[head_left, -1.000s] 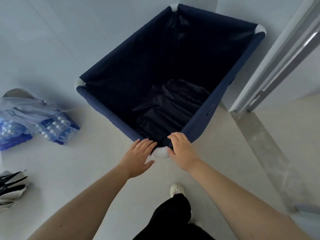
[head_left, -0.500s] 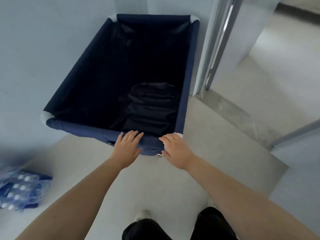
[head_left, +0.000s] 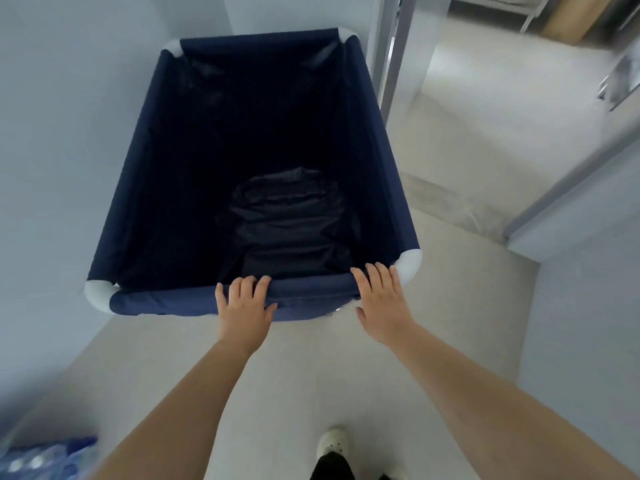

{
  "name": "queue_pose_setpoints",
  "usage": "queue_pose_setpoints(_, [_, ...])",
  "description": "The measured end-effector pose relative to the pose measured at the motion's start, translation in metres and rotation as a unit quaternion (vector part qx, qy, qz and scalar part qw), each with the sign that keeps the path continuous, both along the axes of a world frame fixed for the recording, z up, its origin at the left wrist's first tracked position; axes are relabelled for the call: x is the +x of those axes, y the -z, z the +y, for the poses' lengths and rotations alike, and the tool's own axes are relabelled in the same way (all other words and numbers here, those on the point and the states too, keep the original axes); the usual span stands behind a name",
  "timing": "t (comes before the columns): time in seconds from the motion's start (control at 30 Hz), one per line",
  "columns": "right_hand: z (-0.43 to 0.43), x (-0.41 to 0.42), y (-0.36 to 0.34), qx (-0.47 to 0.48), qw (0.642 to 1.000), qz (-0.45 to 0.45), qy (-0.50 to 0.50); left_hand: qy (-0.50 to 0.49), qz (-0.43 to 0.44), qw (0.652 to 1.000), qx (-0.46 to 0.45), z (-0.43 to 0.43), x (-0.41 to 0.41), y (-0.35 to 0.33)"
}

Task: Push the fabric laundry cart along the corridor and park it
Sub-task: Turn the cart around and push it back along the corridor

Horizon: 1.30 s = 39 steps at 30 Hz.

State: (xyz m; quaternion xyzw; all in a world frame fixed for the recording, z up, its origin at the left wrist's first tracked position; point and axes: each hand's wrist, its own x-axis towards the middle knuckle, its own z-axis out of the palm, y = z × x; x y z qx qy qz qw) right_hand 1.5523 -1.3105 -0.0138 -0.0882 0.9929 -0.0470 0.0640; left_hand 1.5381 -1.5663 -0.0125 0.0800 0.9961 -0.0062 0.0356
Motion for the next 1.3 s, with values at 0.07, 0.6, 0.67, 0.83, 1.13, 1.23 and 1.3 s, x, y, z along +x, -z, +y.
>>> queue_pose_setpoints(0.07, [-0.005, 0.006, 0.003, 0.024, 1.0, 0.001, 0.01, 0.003, 0.038, 0.999, 0.007, -0.003, 0.006, 0.007])
queue_pose_setpoints(0.6, [-0.011, 0.088, 0.003, 0.012, 0.997, 0.077, 0.011, 0.007, 0.066, 0.998, -0.021, -0.008, 0.089, 0.01])
queue_pose_setpoints(0.67, [-0.01, 0.103, 0.004, 0.016, 0.996, 0.083, 0.006, 0.003, 0.054, 0.998, -0.028, -0.008, 0.105, 0.009])
queue_pose_setpoints(0.83, [-0.007, 0.141, 0.007, 0.014, 0.996, 0.087, 0.001, -0.007, 0.051, 0.998, -0.035, -0.005, 0.148, 0.006])
queue_pose_setpoints(1.13, [0.005, 0.198, 0.006, 0.011, 0.997, 0.077, -0.023, -0.021, 0.068, 0.997, -0.039, 0.005, 0.217, 0.009])
queue_pose_setpoints(1.23, [0.011, 0.209, 0.005, 0.009, 0.996, 0.079, -0.034, -0.016, 0.064, 0.997, -0.041, 0.008, 0.232, 0.008])
queue_pose_setpoints(1.3, [0.016, 0.214, 0.005, 0.012, 0.996, 0.079, -0.039, 0.002, 0.072, 0.997, -0.04, 0.007, 0.239, 0.009])
